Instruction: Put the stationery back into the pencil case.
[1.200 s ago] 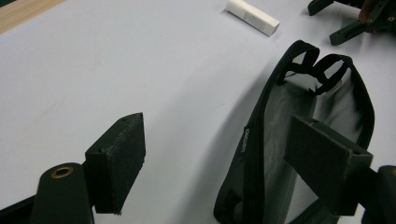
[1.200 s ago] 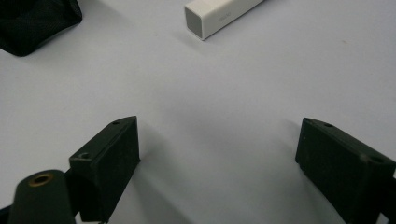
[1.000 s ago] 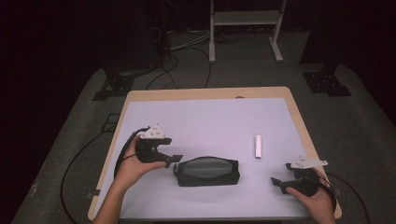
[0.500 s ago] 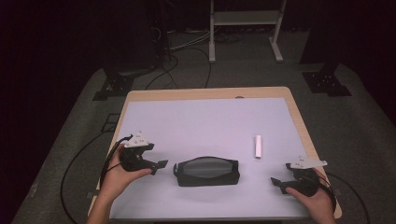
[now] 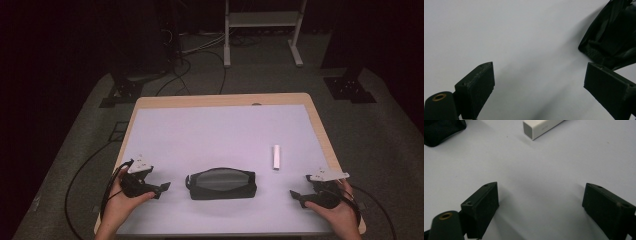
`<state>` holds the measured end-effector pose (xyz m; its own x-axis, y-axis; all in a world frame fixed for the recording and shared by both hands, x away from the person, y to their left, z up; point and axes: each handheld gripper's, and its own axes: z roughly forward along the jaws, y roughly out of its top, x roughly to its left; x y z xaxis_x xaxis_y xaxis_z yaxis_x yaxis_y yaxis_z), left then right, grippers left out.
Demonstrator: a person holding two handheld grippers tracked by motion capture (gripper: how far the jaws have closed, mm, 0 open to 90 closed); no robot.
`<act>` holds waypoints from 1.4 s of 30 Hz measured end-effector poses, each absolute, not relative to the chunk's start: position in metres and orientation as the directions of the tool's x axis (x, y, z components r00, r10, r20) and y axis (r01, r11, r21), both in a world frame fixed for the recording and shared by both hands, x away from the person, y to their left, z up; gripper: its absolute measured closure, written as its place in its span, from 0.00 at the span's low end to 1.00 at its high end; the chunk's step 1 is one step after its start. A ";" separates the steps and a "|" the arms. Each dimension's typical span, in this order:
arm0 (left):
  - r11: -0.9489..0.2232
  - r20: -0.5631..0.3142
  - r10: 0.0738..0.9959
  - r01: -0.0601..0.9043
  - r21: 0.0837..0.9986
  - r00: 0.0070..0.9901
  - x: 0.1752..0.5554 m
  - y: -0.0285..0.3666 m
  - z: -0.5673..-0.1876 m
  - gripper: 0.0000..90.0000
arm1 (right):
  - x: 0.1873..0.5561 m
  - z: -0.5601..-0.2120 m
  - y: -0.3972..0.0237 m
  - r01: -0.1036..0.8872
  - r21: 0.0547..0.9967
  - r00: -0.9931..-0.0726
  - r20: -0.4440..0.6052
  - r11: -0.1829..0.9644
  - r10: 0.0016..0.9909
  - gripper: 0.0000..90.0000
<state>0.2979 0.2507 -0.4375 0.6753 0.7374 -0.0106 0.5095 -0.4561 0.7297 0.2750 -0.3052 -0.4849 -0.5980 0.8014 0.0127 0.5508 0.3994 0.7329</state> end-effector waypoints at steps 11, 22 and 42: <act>-0.443 0.001 0.777 0.544 0.713 0.630 0.276 0.254 -0.459 0.10 | 0.276 -0.485 -0.305 0.554 0.730 -0.601 0.019 0.400 0.799 0.13; -0.460 0.027 0.769 0.524 0.717 0.638 0.266 0.256 -0.477 0.09 | 0.275 -0.484 -0.305 0.563 0.730 -0.584 0.020 0.387 0.811 0.17; -0.453 0.024 0.777 0.532 0.716 0.629 0.266 0.256 -0.479 0.06 | 0.281 -0.463 -0.294 0.563 0.757 -0.550 0.044 0.332 0.834 0.33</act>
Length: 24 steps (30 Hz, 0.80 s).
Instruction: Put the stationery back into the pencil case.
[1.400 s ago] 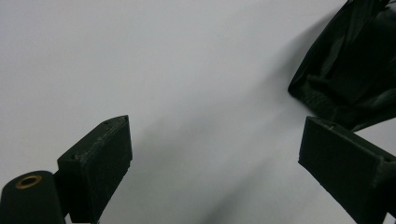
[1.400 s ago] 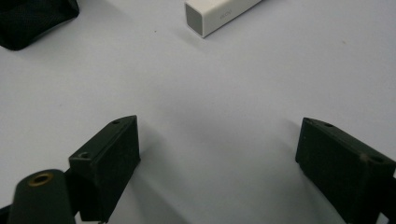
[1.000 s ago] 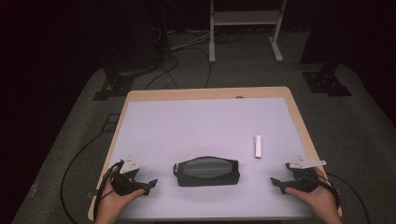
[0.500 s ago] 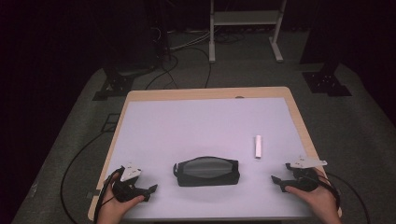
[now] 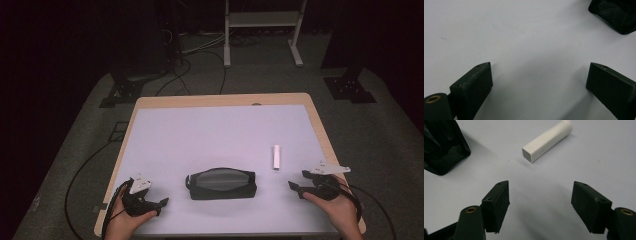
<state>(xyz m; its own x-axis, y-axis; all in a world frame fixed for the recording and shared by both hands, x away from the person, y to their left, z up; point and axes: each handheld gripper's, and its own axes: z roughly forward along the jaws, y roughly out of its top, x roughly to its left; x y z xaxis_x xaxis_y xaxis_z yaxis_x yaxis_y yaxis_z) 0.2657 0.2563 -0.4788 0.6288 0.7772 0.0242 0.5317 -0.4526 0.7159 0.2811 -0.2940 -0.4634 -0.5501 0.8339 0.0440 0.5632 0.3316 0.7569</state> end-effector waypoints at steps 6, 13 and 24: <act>-0.452 0.023 0.777 0.532 0.716 0.629 0.266 0.256 -0.479 0.06 | 0.286 -0.461 -0.288 0.560 0.759 -0.552 0.044 0.332 0.833 0.33; -0.452 0.023 0.777 0.532 0.716 0.629 0.266 0.256 -0.479 0.06 | 0.295 -0.455 -0.283 0.555 0.772 -0.538 0.051 0.309 0.841 0.32; -0.451 0.022 0.777 0.532 0.717 0.629 0.266 0.256 -0.479 0.06 | 0.312 -0.451 -0.272 0.546 0.787 -0.520 0.051 0.287 0.852 0.30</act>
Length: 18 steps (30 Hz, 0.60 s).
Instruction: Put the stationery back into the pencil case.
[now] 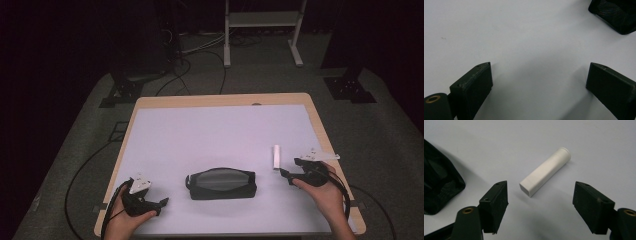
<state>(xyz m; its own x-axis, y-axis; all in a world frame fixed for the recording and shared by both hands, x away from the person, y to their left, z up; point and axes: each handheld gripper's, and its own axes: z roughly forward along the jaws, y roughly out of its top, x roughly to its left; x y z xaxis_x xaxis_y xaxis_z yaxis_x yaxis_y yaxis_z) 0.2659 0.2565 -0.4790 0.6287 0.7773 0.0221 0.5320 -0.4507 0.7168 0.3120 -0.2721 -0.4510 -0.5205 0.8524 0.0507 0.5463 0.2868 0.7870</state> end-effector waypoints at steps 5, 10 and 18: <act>-0.451 0.022 0.777 0.532 0.717 0.629 0.266 0.256 -0.479 0.07 | 0.320 -0.451 -0.267 0.544 0.790 -0.514 0.046 0.284 0.857 0.30; -0.451 0.022 0.777 0.532 0.717 0.629 0.266 0.256 -0.479 0.07 | 0.328 -0.453 -0.261 0.545 0.791 -0.505 0.045 0.278 0.862 0.30; -0.450 0.022 0.778 0.532 0.717 0.628 0.266 0.256 -0.479 0.07 | 0.338 -0.460 -0.253 0.555 0.786 -0.482 0.039 0.271 0.875 0.30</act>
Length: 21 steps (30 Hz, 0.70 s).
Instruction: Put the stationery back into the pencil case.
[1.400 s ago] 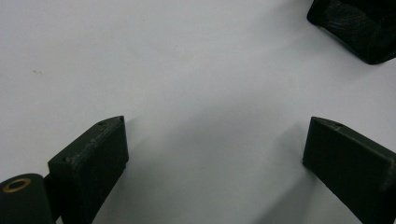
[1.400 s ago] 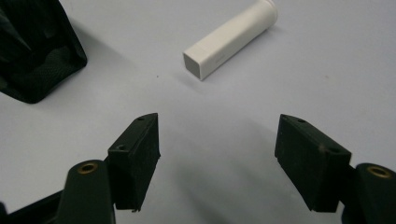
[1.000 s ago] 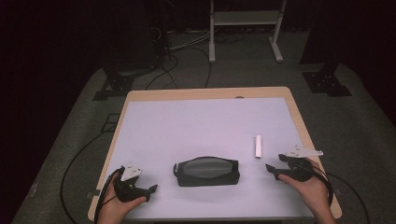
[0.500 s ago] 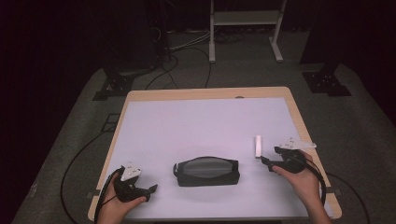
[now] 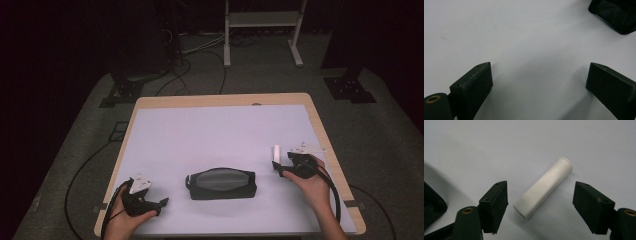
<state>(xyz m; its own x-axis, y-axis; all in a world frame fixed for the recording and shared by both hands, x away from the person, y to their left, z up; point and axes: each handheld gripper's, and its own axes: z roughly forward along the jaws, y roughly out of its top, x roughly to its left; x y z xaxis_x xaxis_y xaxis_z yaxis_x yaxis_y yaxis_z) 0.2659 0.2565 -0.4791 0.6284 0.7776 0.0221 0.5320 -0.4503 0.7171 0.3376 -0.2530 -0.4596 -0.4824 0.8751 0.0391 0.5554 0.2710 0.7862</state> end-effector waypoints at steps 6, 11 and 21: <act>-0.451 0.022 0.777 0.532 0.717 0.629 0.266 0.256 -0.479 0.07 | 0.342 -0.465 -0.249 0.563 0.784 -0.466 0.038 0.263 0.884 0.32; -0.450 0.021 0.777 0.533 0.716 0.629 0.266 0.257 -0.479 0.07 | 0.344 -0.468 -0.247 0.570 0.779 -0.459 0.038 0.262 0.888 0.33; -0.451 0.022 0.777 0.533 0.716 0.629 0.266 0.257 -0.479 0.07 | 0.346 -0.475 -0.241 0.575 0.774 -0.448 0.028 0.264 0.894 0.37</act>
<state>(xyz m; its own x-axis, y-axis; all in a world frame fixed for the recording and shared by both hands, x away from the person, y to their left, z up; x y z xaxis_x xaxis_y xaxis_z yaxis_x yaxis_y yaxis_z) 0.2662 0.2566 -0.4790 0.6287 0.7774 0.0215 0.5328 -0.4507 0.7162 0.3460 -0.2411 -0.4746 -0.4479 0.8936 0.0280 0.5750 0.2639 0.7744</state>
